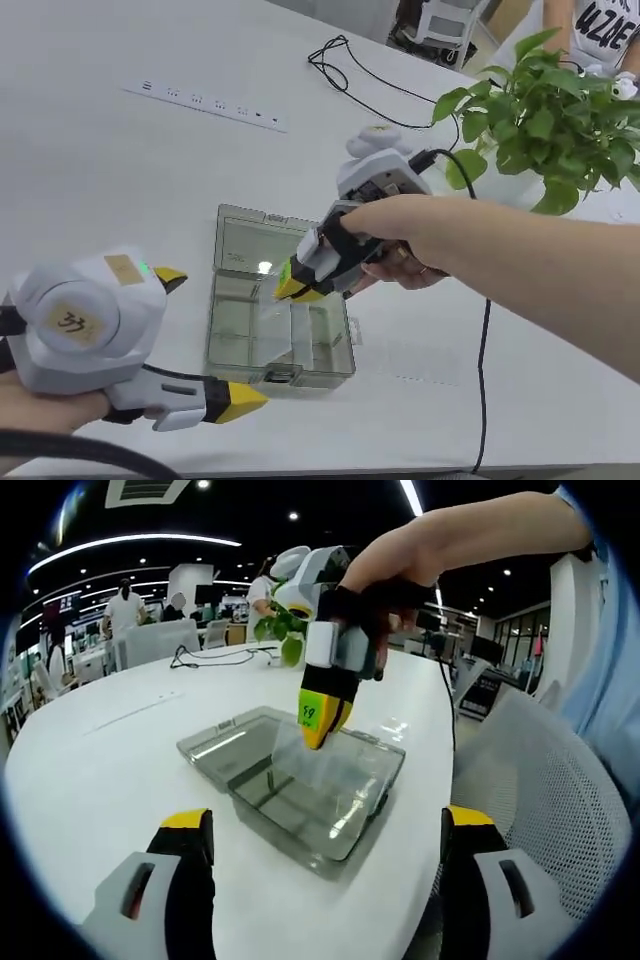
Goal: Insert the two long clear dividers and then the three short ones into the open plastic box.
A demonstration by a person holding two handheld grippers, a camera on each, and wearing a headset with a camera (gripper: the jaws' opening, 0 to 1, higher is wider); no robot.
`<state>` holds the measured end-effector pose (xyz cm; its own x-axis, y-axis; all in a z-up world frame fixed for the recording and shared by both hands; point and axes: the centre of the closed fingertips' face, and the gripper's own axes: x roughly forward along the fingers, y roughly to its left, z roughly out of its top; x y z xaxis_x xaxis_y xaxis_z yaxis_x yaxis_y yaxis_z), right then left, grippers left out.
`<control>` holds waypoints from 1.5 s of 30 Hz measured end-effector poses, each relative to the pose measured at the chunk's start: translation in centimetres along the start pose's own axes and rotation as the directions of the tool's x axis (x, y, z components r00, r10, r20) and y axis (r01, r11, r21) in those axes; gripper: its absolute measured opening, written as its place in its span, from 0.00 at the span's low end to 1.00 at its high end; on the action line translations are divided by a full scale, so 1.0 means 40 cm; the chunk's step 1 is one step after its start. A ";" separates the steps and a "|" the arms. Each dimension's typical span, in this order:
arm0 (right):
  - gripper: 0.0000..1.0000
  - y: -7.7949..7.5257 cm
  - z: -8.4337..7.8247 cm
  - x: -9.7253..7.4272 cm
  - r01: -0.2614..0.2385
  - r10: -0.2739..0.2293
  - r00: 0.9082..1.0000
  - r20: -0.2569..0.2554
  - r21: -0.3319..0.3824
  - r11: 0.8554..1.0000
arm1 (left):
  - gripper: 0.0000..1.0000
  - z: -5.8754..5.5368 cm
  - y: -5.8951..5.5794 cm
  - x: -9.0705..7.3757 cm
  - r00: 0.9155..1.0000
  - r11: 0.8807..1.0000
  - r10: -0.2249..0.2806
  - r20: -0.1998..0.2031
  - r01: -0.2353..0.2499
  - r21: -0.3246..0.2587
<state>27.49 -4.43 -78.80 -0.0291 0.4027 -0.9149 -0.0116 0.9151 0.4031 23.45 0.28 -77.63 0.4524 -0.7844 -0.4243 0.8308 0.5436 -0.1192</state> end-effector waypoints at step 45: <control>0.02 0.000 0.008 0.033 0.078 -0.082 0.995 -0.050 -0.075 0.994 | 0.93 -0.032 0.023 -0.012 1.000 0.998 0.028 0.001 -0.028 -0.063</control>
<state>27.76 -3.90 -80.01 -0.0783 0.3248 -0.9425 -0.0887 0.9394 0.3311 23.60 1.55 -78.67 0.4763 -0.7690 -0.4264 0.7956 0.5833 -0.1633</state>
